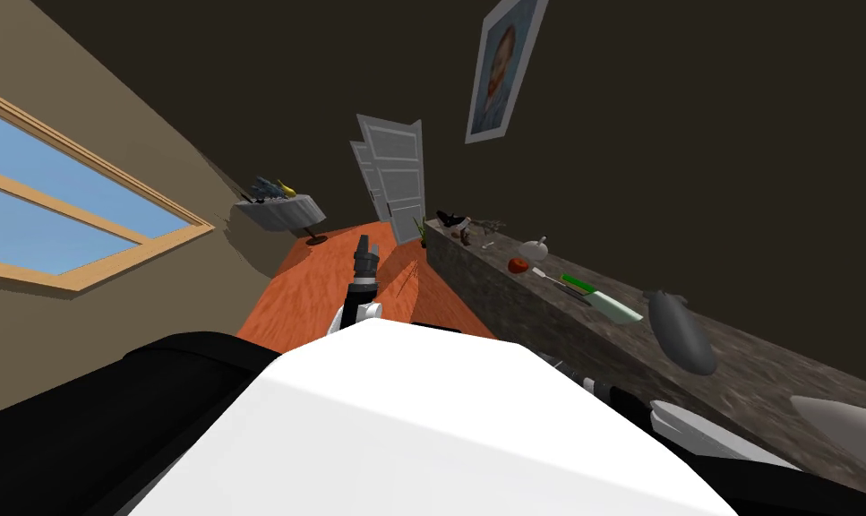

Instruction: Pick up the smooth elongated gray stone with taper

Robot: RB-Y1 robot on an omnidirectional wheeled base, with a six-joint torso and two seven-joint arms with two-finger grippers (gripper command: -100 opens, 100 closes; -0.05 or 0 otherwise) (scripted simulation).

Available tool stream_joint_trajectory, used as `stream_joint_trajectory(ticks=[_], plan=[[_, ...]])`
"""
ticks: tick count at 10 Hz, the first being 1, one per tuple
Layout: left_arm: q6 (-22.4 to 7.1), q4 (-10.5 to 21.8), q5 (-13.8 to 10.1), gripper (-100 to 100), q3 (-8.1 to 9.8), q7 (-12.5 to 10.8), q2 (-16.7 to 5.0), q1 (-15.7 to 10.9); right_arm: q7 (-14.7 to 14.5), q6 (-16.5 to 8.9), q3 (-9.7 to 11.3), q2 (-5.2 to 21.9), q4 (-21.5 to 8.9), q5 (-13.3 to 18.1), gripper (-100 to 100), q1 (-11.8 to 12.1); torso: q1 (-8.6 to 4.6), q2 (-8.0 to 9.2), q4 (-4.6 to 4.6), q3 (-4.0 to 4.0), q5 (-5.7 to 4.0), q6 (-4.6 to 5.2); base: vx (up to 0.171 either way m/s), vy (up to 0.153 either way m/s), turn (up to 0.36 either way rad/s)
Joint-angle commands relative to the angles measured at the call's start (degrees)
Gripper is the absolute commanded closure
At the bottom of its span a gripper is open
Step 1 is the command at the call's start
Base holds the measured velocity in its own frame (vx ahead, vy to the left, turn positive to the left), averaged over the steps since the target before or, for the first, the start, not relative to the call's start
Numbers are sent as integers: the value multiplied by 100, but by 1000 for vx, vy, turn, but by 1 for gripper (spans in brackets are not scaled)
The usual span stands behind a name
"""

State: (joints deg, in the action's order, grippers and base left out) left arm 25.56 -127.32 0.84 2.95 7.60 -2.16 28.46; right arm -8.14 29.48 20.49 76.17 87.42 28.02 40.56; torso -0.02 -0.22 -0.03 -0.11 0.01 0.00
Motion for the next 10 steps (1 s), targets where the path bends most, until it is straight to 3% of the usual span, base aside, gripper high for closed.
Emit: stream_joint_trajectory(ticks=[1, 4, 6, 9, 10], plan=[[0, 0, 0, 0, 0, 0, 0, 0, 50, -43, 92, 286, -52, 31, -100, -9, 0, 0, 0, 0, 0, 0, 50, 12, 63], [0, 0, 0, 0, 0, 0, 0, 1, 115, -69, 324, 787, -335, 68, -100, 91, -1, -2, 0, -1, -1, 2, 69, 9, 86], [0, 0, 0, 0, 0, 0, 0, 1, 115, -69, 324, 945, -335, 68, -100, 91, -3, -5, -1, -3, -1, 2, 53, -3, 26], [0, 0, 0, 0, 1, 0, 0, 0, 191, -108, 547, 1472, -579, 61, -100, 180, -8, -2, -1, -2, -3, 2, 71, -15, 89], [0, 0, 0, 0, 1, 0, 0, 0, 191, -108, 547, 1523, -579, 61, -100, 180, -10, -9, -2, -5, -3, 0, 85, -17, 60]])
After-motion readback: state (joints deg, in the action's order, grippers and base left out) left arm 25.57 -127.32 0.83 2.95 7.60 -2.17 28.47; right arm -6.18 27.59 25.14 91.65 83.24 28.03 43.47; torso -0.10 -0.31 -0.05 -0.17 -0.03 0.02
